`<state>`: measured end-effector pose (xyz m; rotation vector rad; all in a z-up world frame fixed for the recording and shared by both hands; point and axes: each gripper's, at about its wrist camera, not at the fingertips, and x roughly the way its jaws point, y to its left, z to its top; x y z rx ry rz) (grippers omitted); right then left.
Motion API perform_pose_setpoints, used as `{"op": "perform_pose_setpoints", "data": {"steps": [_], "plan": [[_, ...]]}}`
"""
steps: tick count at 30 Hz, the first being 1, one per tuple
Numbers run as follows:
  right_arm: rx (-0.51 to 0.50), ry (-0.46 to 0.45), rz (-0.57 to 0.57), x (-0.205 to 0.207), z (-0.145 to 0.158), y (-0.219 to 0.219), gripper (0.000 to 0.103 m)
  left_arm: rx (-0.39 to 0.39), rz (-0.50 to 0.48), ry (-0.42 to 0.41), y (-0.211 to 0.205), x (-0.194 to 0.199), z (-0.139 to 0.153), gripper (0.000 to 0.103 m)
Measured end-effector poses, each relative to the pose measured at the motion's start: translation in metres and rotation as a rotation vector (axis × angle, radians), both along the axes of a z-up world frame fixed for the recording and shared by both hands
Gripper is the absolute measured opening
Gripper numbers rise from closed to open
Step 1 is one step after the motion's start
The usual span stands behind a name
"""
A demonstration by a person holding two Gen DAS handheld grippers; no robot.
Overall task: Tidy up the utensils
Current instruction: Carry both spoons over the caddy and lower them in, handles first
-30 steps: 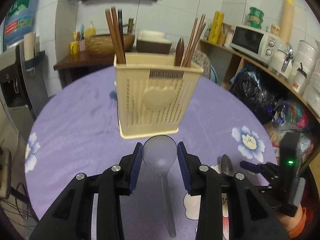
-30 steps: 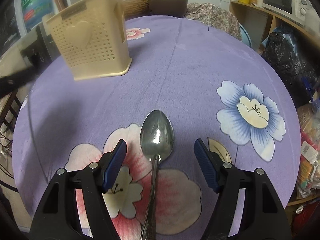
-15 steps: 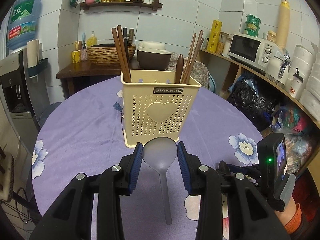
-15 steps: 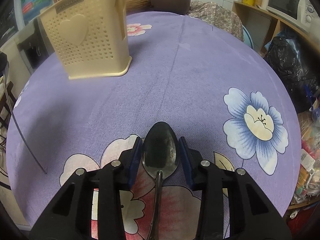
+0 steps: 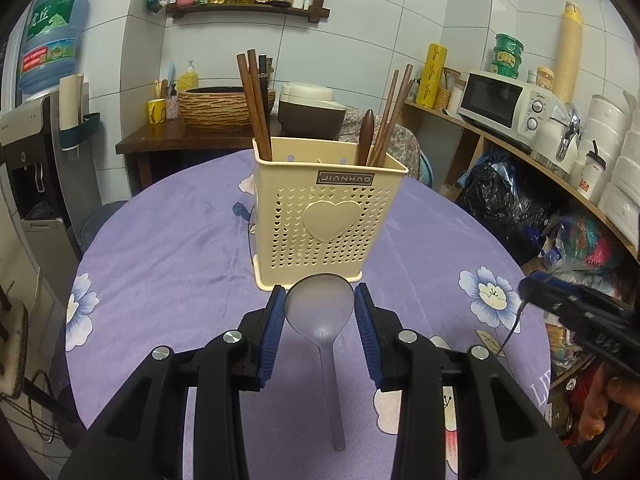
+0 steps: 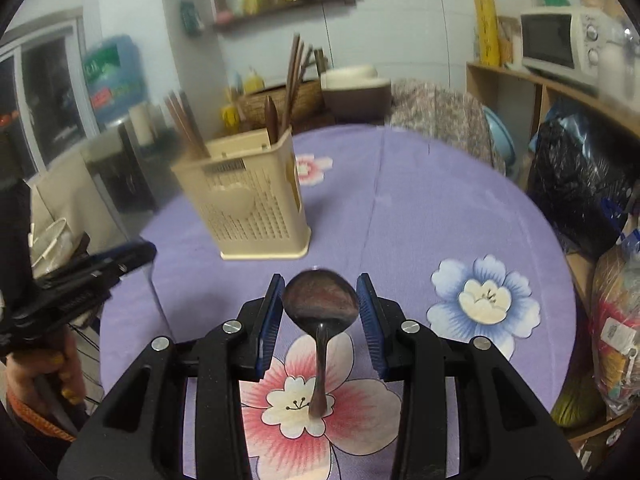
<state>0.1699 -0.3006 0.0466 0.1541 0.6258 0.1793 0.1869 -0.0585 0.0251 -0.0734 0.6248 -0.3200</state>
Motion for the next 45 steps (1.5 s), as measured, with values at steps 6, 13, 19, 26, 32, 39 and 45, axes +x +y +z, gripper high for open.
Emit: {"op": "perform_pose_setpoints", "data": {"steps": [6, 13, 19, 26, 32, 39, 45], "plan": [[0.005, -0.035, 0.012, -0.001, 0.003, 0.006, 0.038, 0.002, -0.004, -0.012, -0.001, -0.003, 0.001, 0.036], [-0.002, -0.043, 0.025, 0.004, 0.004, 0.011, 0.038, -0.002, -0.018, -0.023, 0.001, -0.003, 0.004, 0.036], [-0.006, -0.056, 0.059, 0.012, 0.010, 0.020, 0.038, -0.021, -0.042, -0.035, 0.005, 0.001, 0.015, 0.036], [0.008, -0.175, 0.102, 0.039, 0.068, 0.035, 0.038, -0.038, -0.070, -0.140, 0.011, 0.017, 0.075, 0.036], [-0.004, -0.324, 0.087, 0.079, 0.146, 0.051, 0.038, -0.040, -0.013, -0.294, 0.013, 0.047, 0.149, 0.036], [-0.036, -0.339, 0.060, 0.124, 0.148, 0.069, 0.038, -0.013, 0.041, -0.337, 0.002, 0.084, 0.150, 0.036], [-0.050, -0.244, 0.060, 0.150, 0.088, 0.076, 0.038, 0.015, 0.037, -0.280, -0.003, 0.095, 0.100, 0.036]]}}
